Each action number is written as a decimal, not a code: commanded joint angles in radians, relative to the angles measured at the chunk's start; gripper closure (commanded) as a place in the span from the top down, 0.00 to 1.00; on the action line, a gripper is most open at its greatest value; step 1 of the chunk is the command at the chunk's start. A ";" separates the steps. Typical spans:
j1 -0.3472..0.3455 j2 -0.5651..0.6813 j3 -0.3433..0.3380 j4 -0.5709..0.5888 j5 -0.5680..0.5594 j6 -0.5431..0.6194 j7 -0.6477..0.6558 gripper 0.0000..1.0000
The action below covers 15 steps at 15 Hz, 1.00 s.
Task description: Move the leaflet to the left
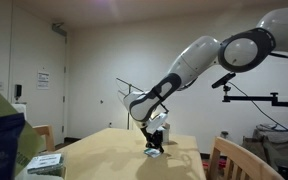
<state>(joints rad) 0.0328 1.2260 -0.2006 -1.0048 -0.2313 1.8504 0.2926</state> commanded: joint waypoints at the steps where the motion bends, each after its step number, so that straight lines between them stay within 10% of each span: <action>1: 0.016 0.019 0.010 0.036 -0.008 -0.041 -0.032 0.00; 15: 0.113 0.033 -0.005 0.054 -0.081 -0.132 -0.013 0.00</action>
<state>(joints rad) 0.1411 1.2343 -0.1965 -1.0034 -0.2898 1.7617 0.2801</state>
